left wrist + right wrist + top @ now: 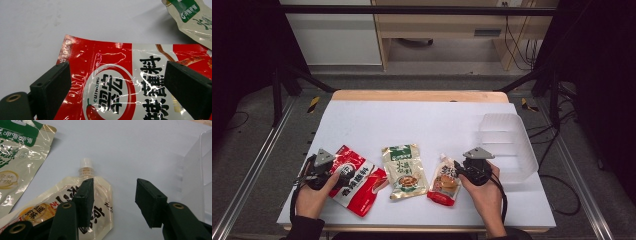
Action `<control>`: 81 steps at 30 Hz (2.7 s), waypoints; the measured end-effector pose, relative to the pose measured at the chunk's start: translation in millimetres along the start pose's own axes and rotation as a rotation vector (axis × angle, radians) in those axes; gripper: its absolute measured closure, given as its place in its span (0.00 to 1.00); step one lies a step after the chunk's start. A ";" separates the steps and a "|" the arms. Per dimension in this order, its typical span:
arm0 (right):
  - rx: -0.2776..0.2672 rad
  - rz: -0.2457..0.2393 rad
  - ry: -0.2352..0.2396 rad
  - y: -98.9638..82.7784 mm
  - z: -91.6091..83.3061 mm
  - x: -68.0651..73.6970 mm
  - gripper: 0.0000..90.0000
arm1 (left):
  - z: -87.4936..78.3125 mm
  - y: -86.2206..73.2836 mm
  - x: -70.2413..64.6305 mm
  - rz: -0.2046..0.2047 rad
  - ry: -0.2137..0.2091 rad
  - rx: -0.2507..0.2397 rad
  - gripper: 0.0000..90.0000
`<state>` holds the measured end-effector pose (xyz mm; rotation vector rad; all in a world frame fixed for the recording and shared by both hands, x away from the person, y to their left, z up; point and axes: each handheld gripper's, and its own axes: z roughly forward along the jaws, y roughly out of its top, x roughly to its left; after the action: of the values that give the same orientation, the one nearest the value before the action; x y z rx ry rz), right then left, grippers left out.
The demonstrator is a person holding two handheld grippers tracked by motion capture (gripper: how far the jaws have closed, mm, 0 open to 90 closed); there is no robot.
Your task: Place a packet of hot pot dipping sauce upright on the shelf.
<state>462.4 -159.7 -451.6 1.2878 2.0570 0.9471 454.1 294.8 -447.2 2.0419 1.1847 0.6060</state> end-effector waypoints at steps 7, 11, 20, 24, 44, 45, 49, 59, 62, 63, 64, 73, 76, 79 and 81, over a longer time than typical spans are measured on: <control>0.017 -0.006 -0.015 -0.1 5.4 -0.2 0.56 | 0.1 0.6 -1.4 0.005 -0.001 0.002 0.09; 0.024 0.002 -0.016 -0.2 7.6 -1.2 0.56 | 1.5 0.8 -2.7 0.009 -0.005 0.004 0.09; 0.061 -0.002 -0.011 -1.9 14.9 -1.8 0.53 | 2.4 2.2 -4.6 0.018 -0.013 0.005 0.09; 0.082 0.007 0.000 -2.4 19.2 -1.5 0.53 | 3.3 2.5 -5.7 0.018 -0.015 0.005 0.09; 0.154 0.033 0.095 -13.9 19.6 3.0 0.83 | 1.3 5.1 -14.6 0.042 -0.032 0.003 0.09; 0.154 0.033 0.095 -13.9 19.6 3.0 0.83 | 1.2 5.1 -14.9 0.044 -0.032 0.005 0.09; 0.142 0.027 0.101 -13.4 16.9 3.2 0.96 | -0.3 6.5 -16.4 0.056 -0.058 0.009 0.11; -0.007 -0.102 0.188 29.5 -24.7 12.5 1.00 | -9.5 31.0 -35.7 0.146 -0.178 0.021 0.12; -0.033 -0.130 0.216 37.3 -33.2 16.3 1.00 | -11.5 38.7 -41.7 0.170 -0.195 0.018 0.13; -0.052 -0.163 0.250 45.2 -40.9 22.0 1.00 | -13.7 46.0 -47.6 0.193 -0.219 0.011 0.14; -0.062 -0.177 0.267 48.6 -44.0 25.1 1.00 | -14.5 49.3 -50.3 0.199 -0.240 0.008 0.14; -0.100 -0.289 0.382 65.7 -57.1 55.8 1.00 | -14.2 69.5 -77.5 0.291 -0.356 0.009 0.20; -0.117 -0.306 0.409 70.0 -62.5 63.0 1.00 | -14.8 81.9 -89.7 0.328 -0.395 -0.009 0.23; -0.125 -0.322 0.420 74.3 -64.5 65.8 1.00 | -15.8 89.8 -94.6 0.341 -0.413 -0.019 0.25; -0.143 -0.340 0.438 79.5 -65.7 67.7 1.00 | -16.0 100.5 -98.4 0.359 -0.432 -0.024 0.25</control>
<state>429.4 -92.6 -353.5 0.6634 2.3790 1.2658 452.4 178.9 -366.0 2.2345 0.5647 0.3113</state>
